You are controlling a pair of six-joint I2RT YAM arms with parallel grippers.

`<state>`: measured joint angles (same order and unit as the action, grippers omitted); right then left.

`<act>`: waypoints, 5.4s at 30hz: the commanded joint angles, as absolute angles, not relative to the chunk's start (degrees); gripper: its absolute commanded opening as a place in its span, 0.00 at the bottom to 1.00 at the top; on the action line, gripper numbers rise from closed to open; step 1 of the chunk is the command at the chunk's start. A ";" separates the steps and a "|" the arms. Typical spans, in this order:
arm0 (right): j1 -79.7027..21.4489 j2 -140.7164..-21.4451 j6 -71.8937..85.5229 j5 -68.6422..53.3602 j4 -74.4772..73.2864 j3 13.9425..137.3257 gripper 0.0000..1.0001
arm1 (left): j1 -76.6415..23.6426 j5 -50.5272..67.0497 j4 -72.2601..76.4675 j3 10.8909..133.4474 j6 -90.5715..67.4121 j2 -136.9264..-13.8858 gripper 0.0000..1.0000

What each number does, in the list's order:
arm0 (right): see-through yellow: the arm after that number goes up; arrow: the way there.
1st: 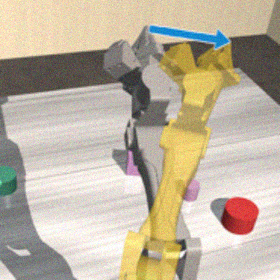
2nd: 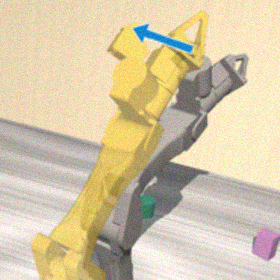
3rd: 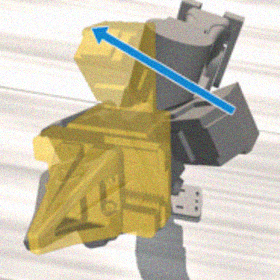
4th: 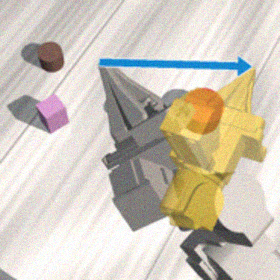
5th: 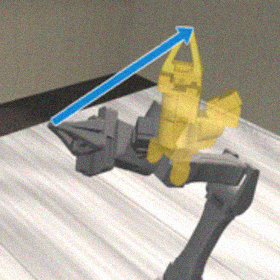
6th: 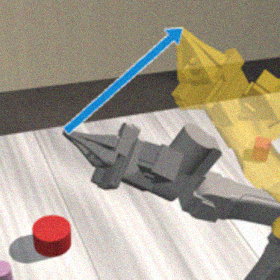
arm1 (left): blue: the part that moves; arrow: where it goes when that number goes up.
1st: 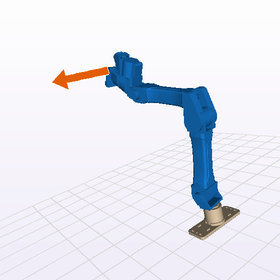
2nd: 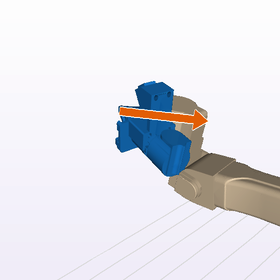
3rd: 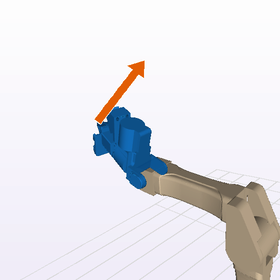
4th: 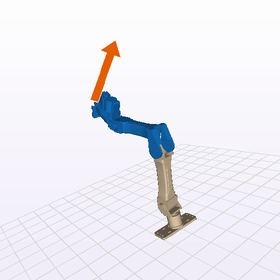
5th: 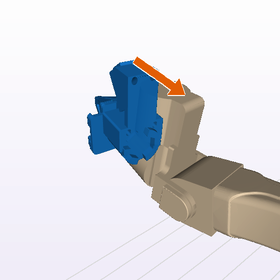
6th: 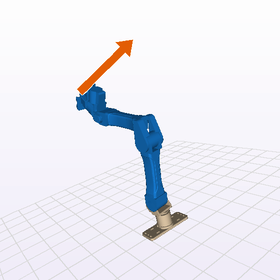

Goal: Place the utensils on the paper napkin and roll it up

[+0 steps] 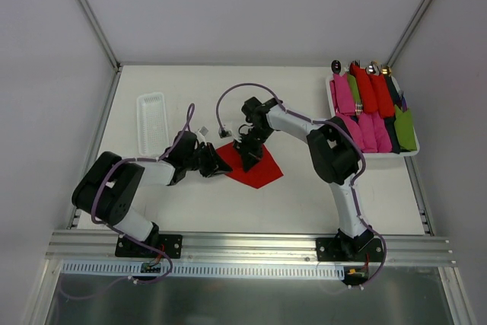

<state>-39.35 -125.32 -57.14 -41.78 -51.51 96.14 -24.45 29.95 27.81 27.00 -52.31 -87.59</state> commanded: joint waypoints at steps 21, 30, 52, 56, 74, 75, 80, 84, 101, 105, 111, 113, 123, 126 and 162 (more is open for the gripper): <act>-29.98 -111.83 -37.99 -40.08 -45.73 99.78 0.41 | -25.75 22.33 31.55 25.32 -66.96 -97.65 0.00; -27.95 -91.77 -17.86 -40.60 -24.30 69.02 0.25 | -29.44 13.54 34.80 19.87 -78.13 -94.57 0.00; -30.94 -105.03 14.76 -50.89 6.42 53.96 0.18 | -32.78 7.30 35.95 18.28 -86.40 -95.18 0.00; -31.55 -106.78 14.94 -50.54 6.15 53.79 0.18 | -32.78 7.29 35.95 18.46 -86.48 -95.45 0.00; -28.83 -111.09 9.14 -43.68 -6.50 55.55 0.17 | -32.78 7.30 37.26 16.44 -87.45 -96.07 0.00; -28.48 -111.35 9.14 -43.51 -7.20 55.46 0.17 | -32.78 7.29 37.27 16.35 -87.54 -95.89 0.00; -26.37 -113.11 9.84 -44.03 -8.08 55.02 0.17 | -32.87 7.12 37.53 15.56 -87.71 -95.71 0.00; -25.14 -113.99 10.02 -44.21 -8.96 55.28 0.16 | -32.78 7.03 37.79 15.12 -87.80 -95.63 0.00; -27.24 -102.83 11.42 -50.62 1.39 54.40 0.14 | -32.78 7.56 37.97 15.21 -87.54 -95.98 0.00; -28.04 -106.34 13.45 -50.19 2.55 55.72 0.14 | -32.78 7.56 37.97 14.94 -87.54 -95.63 0.00; -28.13 -111.35 13.62 -48.08 1.68 55.20 0.13 | -32.78 7.30 37.97 14.50 -87.63 -95.01 0.00; -28.13 -112.41 12.66 -45.98 0.88 55.28 0.13 | -32.78 7.47 38.14 14.76 -86.84 -94.83 0.00; -28.30 -113.64 10.29 -42.45 -4.92 57.04 0.13 | -33.92 10.10 39.82 19.42 -71.73 -85.79 0.20; -28.39 -113.82 9.84 -41.92 -5.62 57.22 0.13 | -34.54 12.03 39.64 21.88 -69.00 -85.78 0.20; -28.13 -115.31 6.33 -40.43 -10.90 59.41 0.11 | -34.72 5.38 52.31 10.99 -77.35 -89.84 0.02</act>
<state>-28.27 -113.32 9.61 -47.62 -7.44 59.44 -35.77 11.00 58.63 12.01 -78.43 -93.89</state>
